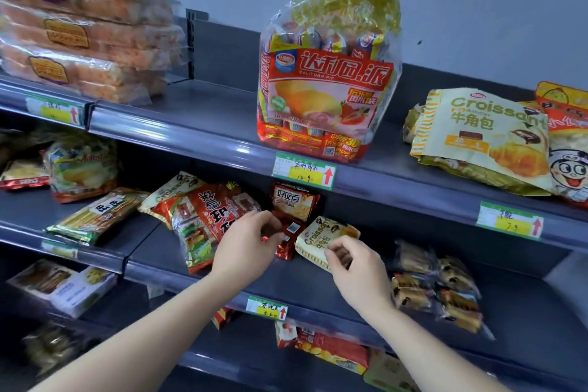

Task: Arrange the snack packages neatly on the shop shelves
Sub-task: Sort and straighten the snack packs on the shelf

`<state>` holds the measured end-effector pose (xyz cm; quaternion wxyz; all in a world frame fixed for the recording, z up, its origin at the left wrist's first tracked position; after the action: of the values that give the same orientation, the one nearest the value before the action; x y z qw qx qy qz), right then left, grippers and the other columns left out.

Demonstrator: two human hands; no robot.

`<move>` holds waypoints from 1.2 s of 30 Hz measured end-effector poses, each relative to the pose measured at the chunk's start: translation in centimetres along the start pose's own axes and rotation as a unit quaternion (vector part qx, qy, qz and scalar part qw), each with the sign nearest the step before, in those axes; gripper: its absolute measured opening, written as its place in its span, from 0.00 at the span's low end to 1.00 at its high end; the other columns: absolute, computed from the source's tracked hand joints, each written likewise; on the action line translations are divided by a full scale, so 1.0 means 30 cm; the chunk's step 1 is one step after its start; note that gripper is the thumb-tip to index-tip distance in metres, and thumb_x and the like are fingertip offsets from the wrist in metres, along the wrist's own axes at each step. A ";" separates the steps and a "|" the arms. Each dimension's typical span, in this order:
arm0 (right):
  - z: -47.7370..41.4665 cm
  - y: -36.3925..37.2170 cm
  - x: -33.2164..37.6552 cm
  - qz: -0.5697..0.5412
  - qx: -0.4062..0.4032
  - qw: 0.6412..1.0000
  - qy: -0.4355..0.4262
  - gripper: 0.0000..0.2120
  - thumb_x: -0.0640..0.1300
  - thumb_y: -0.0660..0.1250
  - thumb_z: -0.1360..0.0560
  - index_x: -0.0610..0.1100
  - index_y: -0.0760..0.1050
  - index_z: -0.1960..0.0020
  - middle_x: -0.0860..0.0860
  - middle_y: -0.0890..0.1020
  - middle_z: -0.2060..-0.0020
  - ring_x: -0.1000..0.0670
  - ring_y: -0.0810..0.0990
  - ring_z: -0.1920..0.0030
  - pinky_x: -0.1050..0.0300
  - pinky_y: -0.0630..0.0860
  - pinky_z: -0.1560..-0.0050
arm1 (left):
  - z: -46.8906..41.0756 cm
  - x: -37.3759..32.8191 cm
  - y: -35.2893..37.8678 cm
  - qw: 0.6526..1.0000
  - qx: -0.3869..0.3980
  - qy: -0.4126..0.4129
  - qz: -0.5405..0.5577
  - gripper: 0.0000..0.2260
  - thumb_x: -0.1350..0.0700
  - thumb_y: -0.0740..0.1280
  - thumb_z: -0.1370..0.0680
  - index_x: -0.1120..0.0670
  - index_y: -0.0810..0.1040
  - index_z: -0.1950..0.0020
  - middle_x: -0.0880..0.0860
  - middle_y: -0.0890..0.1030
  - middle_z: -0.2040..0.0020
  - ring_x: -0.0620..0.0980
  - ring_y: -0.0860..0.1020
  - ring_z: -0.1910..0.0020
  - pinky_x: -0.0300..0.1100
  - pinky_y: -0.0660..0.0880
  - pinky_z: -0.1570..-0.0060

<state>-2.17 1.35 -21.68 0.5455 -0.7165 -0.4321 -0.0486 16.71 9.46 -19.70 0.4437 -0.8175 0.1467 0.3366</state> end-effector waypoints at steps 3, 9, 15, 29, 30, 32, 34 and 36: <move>-0.004 0.060 -0.097 0.063 0.030 0.996 0.062 0.02 0.49 0.67 0.25 0.51 0.77 0.55 0.60 0.79 0.60 0.57 0.77 0.60 0.69 0.67 0.71 | -0.010 0.089 0.107 0.998 0.045 -0.021 -0.042 0.04 0.53 0.68 0.25 0.49 0.79 0.51 0.46 0.77 0.54 0.48 0.76 0.54 0.44 0.75 0.56; -0.047 0.193 -0.279 0.099 0.083 0.978 0.164 0.05 0.51 0.67 0.25 0.51 0.77 0.52 0.56 0.79 0.51 0.52 0.79 0.54 0.57 0.75 0.59 | -0.047 0.262 0.296 0.989 0.101 -0.025 -0.109 0.07 0.52 0.66 0.24 0.50 0.80 0.48 0.49 0.80 0.48 0.51 0.77 0.48 0.40 0.70 0.59; -0.131 0.341 -0.394 0.114 0.104 0.952 0.264 0.22 0.54 0.66 0.25 0.49 0.68 0.34 0.49 0.72 0.39 0.45 0.75 0.40 0.56 0.70 0.53 | -0.125 0.374 0.446 0.975 0.152 -0.019 -0.160 0.08 0.52 0.64 0.23 0.51 0.79 0.47 0.47 0.78 0.47 0.50 0.76 0.47 0.40 0.66 0.61; -0.128 0.436 -0.464 -0.221 0.028 0.887 0.403 0.07 0.47 0.65 0.22 0.48 0.81 0.50 0.54 0.83 0.55 0.53 0.80 0.54 0.60 0.75 0.60 | -0.168 0.438 0.553 0.979 0.175 -0.091 -0.055 0.20 0.38 0.60 0.23 0.50 0.76 0.40 0.49 0.78 0.46 0.50 0.77 0.49 0.42 0.73 0.56; -0.112 0.419 -0.448 -0.240 0.040 0.885 0.398 0.06 0.47 0.65 0.22 0.49 0.81 0.52 0.55 0.84 0.55 0.54 0.81 0.54 0.62 0.75 0.60 | -0.167 0.426 0.547 0.977 0.173 -0.124 -0.022 0.25 0.34 0.58 0.24 0.50 0.74 0.37 0.50 0.79 0.44 0.51 0.77 0.48 0.43 0.74 0.54; -0.078 0.382 -0.426 -0.269 0.064 0.880 0.387 0.06 0.47 0.66 0.22 0.49 0.81 0.52 0.55 0.85 0.55 0.53 0.82 0.52 0.59 0.78 0.53 | -0.157 0.384 0.532 0.959 0.182 -0.211 0.056 0.34 0.29 0.56 0.27 0.50 0.69 0.30 0.52 0.78 0.38 0.53 0.77 0.42 0.47 0.75 0.47; -0.040 0.341 -0.399 -0.300 0.087 0.871 0.379 0.06 0.46 0.66 0.22 0.49 0.81 0.49 0.55 0.86 0.54 0.52 0.83 0.49 0.55 0.79 0.47 | -0.138 0.319 0.521 0.908 0.206 -0.313 0.187 0.39 0.27 0.60 0.30 0.50 0.65 0.27 0.52 0.78 0.39 0.55 0.79 0.44 0.49 0.77 0.47; 0.008 0.300 -0.364 -0.320 0.115 0.868 0.361 0.07 0.46 0.66 0.22 0.47 0.81 0.48 0.53 0.86 0.53 0.52 0.83 0.49 0.56 0.79 0.47 | -0.104 0.250 0.517 0.832 0.207 -0.396 0.329 0.34 0.33 0.70 0.33 0.51 0.71 0.34 0.53 0.82 0.48 0.57 0.82 0.52 0.52 0.81 0.54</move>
<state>-2.99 -4.92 -34.34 0.6965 -0.4035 -0.4135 -0.4255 15.15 -1.40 -33.35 0.4857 -0.4064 0.2850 0.7195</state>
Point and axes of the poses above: each hand's wrist, its own z-axis away from the middle knuckle, its own y-axis out of the palm, x = y × z, the point moved 2 cm from there along -z, towards the middle knuckle
